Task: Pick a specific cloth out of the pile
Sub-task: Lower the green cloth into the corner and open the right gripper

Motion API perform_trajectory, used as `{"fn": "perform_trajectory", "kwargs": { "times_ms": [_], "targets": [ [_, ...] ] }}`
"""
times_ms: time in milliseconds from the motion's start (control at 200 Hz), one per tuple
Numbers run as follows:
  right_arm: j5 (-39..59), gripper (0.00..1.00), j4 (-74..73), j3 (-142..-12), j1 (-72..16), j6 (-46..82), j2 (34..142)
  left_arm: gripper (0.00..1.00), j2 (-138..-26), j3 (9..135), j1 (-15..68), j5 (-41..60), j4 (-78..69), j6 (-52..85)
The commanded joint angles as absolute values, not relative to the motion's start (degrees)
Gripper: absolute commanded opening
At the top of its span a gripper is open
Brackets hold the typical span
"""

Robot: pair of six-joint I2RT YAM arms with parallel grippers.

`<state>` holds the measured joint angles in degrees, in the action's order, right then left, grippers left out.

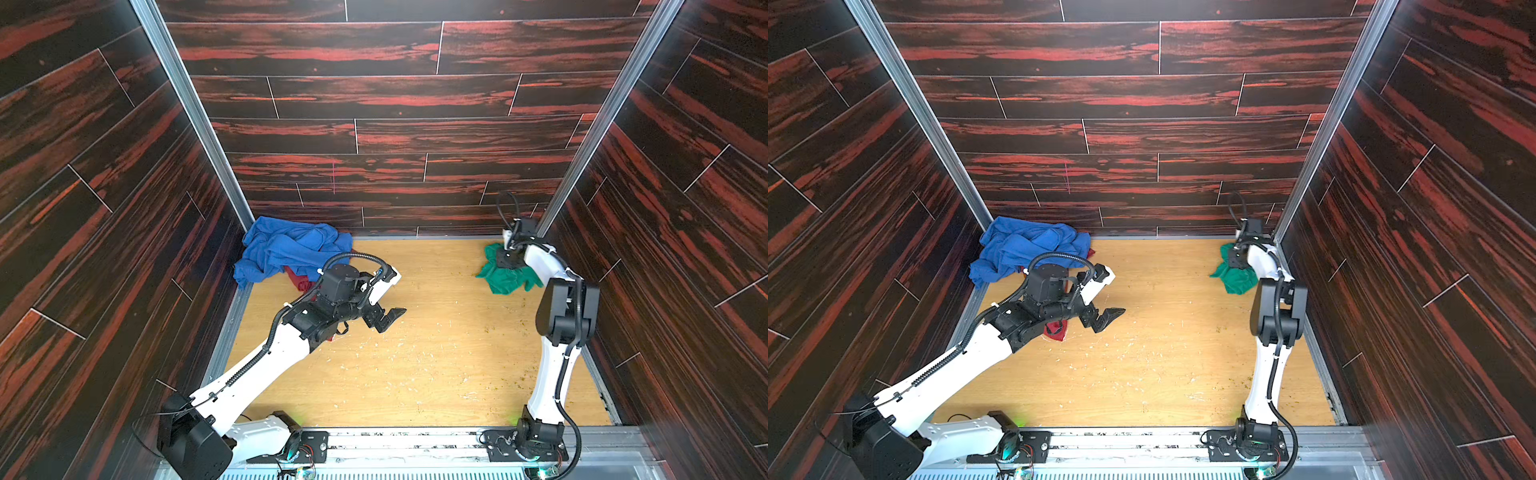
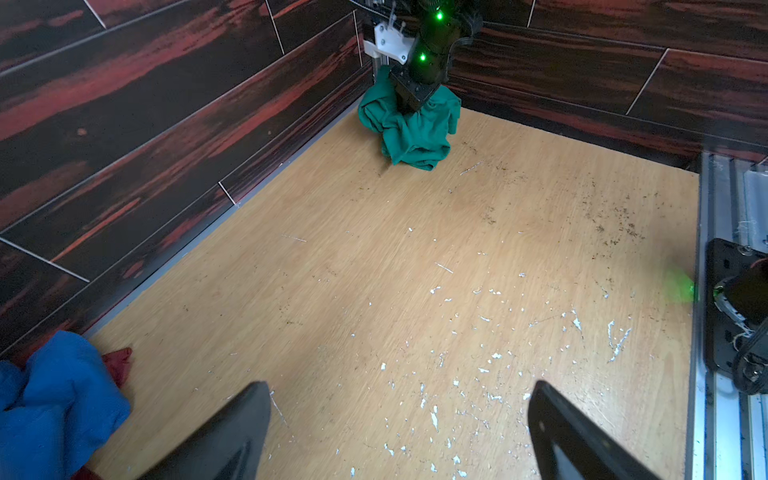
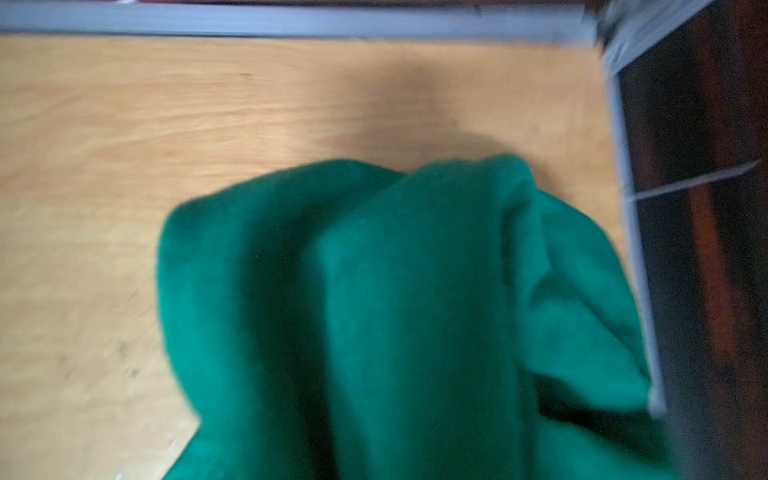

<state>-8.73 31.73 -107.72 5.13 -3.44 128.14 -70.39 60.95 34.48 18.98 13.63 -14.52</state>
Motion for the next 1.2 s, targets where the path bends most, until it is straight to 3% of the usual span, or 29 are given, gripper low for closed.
{"fn": "perform_trajectory", "kwargs": {
  "times_ms": [0,316,486,536,822,1193],
  "targets": [
    [-0.87,0.0,32.88,-110.55,7.04,3.01,131.98,0.99,-69.79,60.44,34.8,19.98,13.09,-14.96],
    [0.16,0.0,45.55,-130.76,7.84,3.95,146.66,0.99,-69.45,60.57,34.9,19.87,13.48,-15.09],
    [-2.38,0.39,38.96,-123.47,7.47,4.5,140.57,0.99,-69.39,60.47,34.98,20.0,13.27,-15.16],
    [-3.23,0.45,37.14,-121.33,7.42,4.31,138.06,0.99,-69.52,60.52,34.98,20.21,13.23,-15.02],
    [-3.05,0.59,34.72,-117.17,7.44,3.26,128.01,0.99,-70.13,60.39,35.12,20.15,13.18,-15.1],
    [-0.09,0.67,28.94,-106.69,15.45,6.12,122.8,0.99,-71.06,60.56,35.15,20.4,13.35,-15.2]
  ]
}}
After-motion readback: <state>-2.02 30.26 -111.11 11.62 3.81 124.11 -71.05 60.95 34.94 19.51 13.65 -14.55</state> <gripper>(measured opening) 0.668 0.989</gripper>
